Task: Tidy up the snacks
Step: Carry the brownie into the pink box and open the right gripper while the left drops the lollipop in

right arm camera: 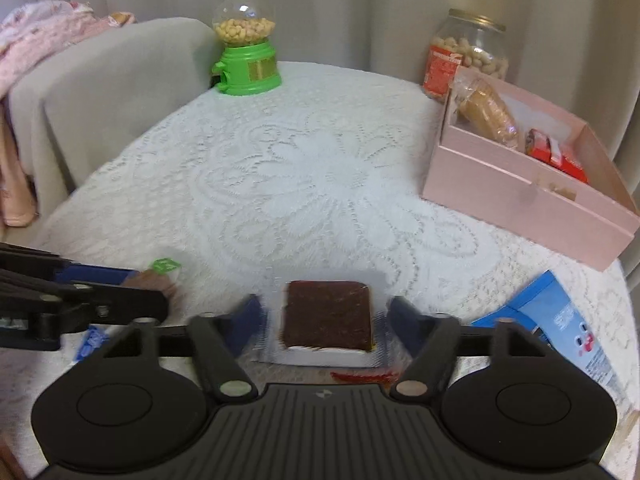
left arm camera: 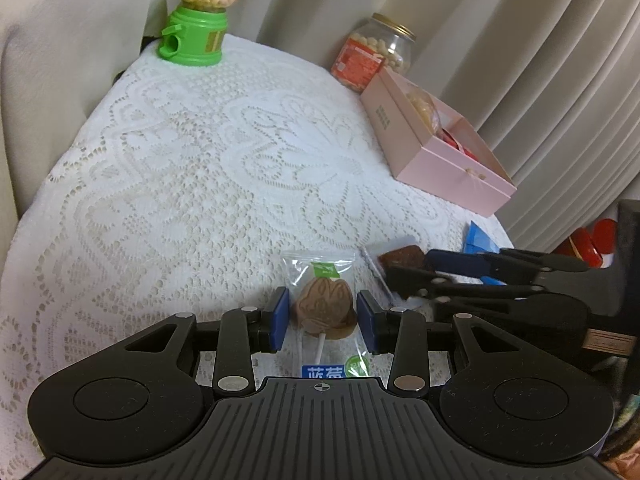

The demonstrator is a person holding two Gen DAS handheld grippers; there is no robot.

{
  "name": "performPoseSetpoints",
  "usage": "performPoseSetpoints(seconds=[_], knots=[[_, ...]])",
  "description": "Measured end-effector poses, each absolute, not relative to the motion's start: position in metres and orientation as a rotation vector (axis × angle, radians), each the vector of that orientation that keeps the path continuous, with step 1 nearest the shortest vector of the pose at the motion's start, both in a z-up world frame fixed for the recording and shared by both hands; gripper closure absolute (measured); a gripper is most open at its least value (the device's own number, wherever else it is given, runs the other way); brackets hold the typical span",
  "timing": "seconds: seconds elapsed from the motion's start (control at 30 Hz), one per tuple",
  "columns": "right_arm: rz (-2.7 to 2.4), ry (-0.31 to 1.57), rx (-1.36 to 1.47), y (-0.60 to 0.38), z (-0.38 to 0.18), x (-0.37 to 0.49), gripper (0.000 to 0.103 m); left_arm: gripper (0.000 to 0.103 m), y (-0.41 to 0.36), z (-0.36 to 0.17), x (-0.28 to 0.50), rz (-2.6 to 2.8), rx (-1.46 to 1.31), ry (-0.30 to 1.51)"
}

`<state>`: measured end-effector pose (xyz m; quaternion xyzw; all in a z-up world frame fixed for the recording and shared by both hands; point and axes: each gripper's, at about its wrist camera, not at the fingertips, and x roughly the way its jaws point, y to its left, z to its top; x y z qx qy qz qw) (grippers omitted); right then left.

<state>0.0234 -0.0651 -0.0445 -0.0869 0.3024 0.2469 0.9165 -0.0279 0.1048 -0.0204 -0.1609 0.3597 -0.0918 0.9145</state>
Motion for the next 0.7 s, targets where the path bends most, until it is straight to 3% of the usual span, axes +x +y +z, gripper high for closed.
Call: performPoseSetpoints(seconds=[0.7], knots=[[0.393,0.428,-0.019,-0.169,0.024,-0.019,0.056,0.061,0.087,-0.018,-0.026,-0.176,-0.227,0.738]])
